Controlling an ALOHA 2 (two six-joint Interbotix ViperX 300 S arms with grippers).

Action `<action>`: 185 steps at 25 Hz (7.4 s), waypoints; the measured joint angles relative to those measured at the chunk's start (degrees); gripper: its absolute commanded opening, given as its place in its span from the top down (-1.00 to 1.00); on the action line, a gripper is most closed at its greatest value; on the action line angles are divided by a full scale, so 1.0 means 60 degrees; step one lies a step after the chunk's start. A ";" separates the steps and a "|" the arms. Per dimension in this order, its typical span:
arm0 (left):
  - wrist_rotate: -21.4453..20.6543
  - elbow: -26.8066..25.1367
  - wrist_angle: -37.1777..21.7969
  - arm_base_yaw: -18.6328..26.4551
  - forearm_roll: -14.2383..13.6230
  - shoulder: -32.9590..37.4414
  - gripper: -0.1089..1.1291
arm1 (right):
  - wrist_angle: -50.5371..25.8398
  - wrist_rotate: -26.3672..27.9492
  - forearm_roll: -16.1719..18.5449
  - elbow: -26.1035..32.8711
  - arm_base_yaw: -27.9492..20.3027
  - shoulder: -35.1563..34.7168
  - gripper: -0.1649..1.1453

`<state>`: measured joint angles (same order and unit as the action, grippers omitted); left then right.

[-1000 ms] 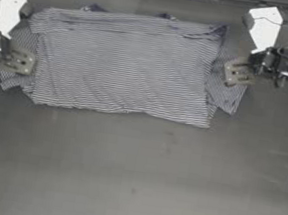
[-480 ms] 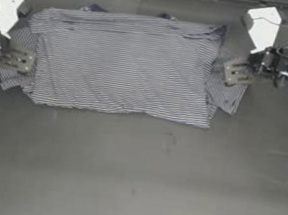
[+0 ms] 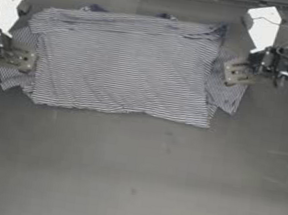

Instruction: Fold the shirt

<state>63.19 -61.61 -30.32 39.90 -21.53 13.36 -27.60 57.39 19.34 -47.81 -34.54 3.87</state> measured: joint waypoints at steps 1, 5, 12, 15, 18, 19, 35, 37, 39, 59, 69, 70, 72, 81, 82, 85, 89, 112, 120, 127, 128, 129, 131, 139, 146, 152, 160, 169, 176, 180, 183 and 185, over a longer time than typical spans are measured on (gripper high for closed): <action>0.0000 0.0000 0.0000 0.0015 0.0044 0.0000 -0.57 | 0.0015 -0.0015 0.0000 0.0015 0.0000 0.0000 -0.72; 0.0000 0.0000 0.0059 0.0000 0.0161 -0.0015 -0.11 | 0.0103 -0.0015 0.0000 0.0000 0.0000 0.0000 -0.72; -0.0073 -0.0015 -0.0029 -0.0044 0.0161 0.0000 0.77 | 0.0146 -0.0015 0.0000 0.0000 0.0000 0.0000 -0.72; -0.0103 0.0044 -0.0073 -0.0220 0.0044 -0.0015 0.76 | 0.0176 -0.0015 0.0000 0.0000 0.0000 0.0000 -0.72; -0.0117 0.0117 -0.0103 -0.0322 -0.0029 -0.0044 0.75 | 0.0176 -0.0015 -0.0015 0.0015 0.0000 0.0000 -0.72; -0.0117 0.0132 -0.0103 -0.0337 -0.0044 -0.0044 0.75 | 0.0176 -0.0015 0.0000 0.0015 0.0000 -0.0029 -0.72; -0.0132 0.0645 -0.0879 -0.0732 -0.0410 0.0146 0.75 | -0.0015 -0.0029 0.0088 0.0073 0.0161 -0.0615 -0.65; -0.0132 0.0674 -0.0981 -0.0703 -0.0439 0.0308 0.75 | -0.0176 0.0000 0.0103 0.0103 0.0234 -0.0659 -0.58; -0.0132 0.0688 -0.1069 -0.0718 -0.0454 0.0454 0.75 | -0.0381 0.0029 0.0103 0.0176 0.0381 -0.0718 -0.48; -0.0190 0.0703 -0.1626 -0.1025 -0.0527 0.1362 0.75 | -0.1069 0.0146 0.0117 0.0879 0.0864 -0.1201 0.64; -0.0615 0.1597 -0.1699 -0.1538 -0.0542 0.1450 0.75 | -0.1128 -0.0029 0.0088 0.1436 0.1245 -0.0483 0.65; -0.0645 0.1685 -0.1743 -0.1567 -0.0542 0.1494 0.75 | -0.1187 -0.0044 0.0103 0.1509 0.1274 -0.0396 0.65; -0.0732 0.1860 -0.1816 -0.1626 -0.0542 0.1538 0.75 | -0.1274 -0.0073 0.0117 0.1729 0.1318 -0.0264 0.65; -0.0894 0.2476 -0.1772 -0.1875 -0.0674 0.1553 0.75 | -0.1348 -0.0190 0.0132 0.2944 0.1553 -0.0220 0.65; -0.0908 0.2534 -0.1729 -0.1904 -0.0674 0.1553 0.75 | -0.1348 -0.0234 0.0103 0.3032 0.1582 -0.0234 0.65; -0.0908 0.2695 -0.1465 -0.1992 -0.0688 0.1553 0.75 | -0.1304 -0.0410 -0.0088 0.3369 0.1714 -0.0293 0.65; -0.0908 0.2886 -0.0908 -0.2153 -0.0688 0.1318 0.75 | -0.1187 -0.0747 -0.0454 0.3823 0.1816 -0.0659 0.65; -0.0908 0.3325 0.2124 -0.2476 -0.0688 -0.1157 0.76 | 0.0352 -0.1421 -0.1670 0.4746 0.1919 -0.2388 0.65; -0.0894 0.3340 0.3179 -0.2358 -0.0703 -0.1699 0.16 | 0.0645 -0.1523 -0.1641 0.4673 0.1904 -0.2476 0.58; -0.0894 0.3281 0.4189 -0.2153 -0.0703 -0.1729 -0.87 | 0.1392 -0.1538 -0.1626 0.4556 0.1816 -0.2549 -0.32; -0.0894 0.3281 0.4263 -0.2095 -0.0703 -0.1714 -0.87 | 0.1494 -0.1523 -0.1626 0.4541 0.1787 -0.2549 -0.44; -0.0894 0.3267 0.4351 -0.2065 -0.0747 -0.1714 -0.84 | 0.1538 -0.1538 -0.1611 0.4541 0.1772 -0.2549 -0.51; -0.0908 0.3252 0.4482 -0.2007 -0.0850 -0.1729 -0.81 | 0.1597 -0.1553 -0.1597 0.4541 0.1743 -0.2563 -0.55; -0.1099 0.3354 0.4614 -0.1846 -0.1245 -0.1729 -0.81 | 0.1611 -0.1553 -0.1362 0.4541 0.1626 -0.2563 -0.55; -0.1450 0.3560 0.4600 -0.1758 -0.1304 -0.1714 -0.81 | 0.1597 -0.1553 -0.1289 0.4541 0.1509 -0.2534 -0.55; -0.1875 0.3560 0.4438 -0.1655 -0.1304 -0.1289 -0.82 | 0.1465 -0.1567 -0.1055 0.4541 0.1421 -0.2183 -0.55; -0.2988 0.3560 0.2490 -0.2095 -0.1333 0.0059 -0.82 | 0.0601 -0.2637 -0.0894 0.4541 0.1479 -0.1406 -0.55; -0.5054 0.3838 0.0278 -0.3721 -0.1025 0.0601 -0.82 | -0.0908 -0.6079 -0.2153 0.4541 0.2109 -0.0688 -0.55; -0.7148 0.4263 -0.1128 -0.4409 0.0103 0.0601 -0.82 | -0.1406 -0.8159 -0.2520 0.4541 0.2505 -0.0293 -0.56; -0.7896 0.4307 -0.1626 -0.4658 0.0381 0.0557 -0.82 | -0.1802 -0.9639 -0.2402 0.4541 0.2915 -0.0264 -0.58; -0.8042 0.4380 -0.1743 -0.4849 0.0410 0.0396 -0.82 | -0.1904 -1.0283 -0.2710 0.4541 0.3032 -0.0264 -0.58; -0.8086 0.4395 -0.1758 -0.4951 0.0381 0.0278 -0.82 | -0.2007 -1.0474 -0.2813 0.4541 0.3062 -0.0264 -0.58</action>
<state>14.68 -35.24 -40.87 10.20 -19.25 15.03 -39.64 -5.45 2.46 -20.57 -16.17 2.29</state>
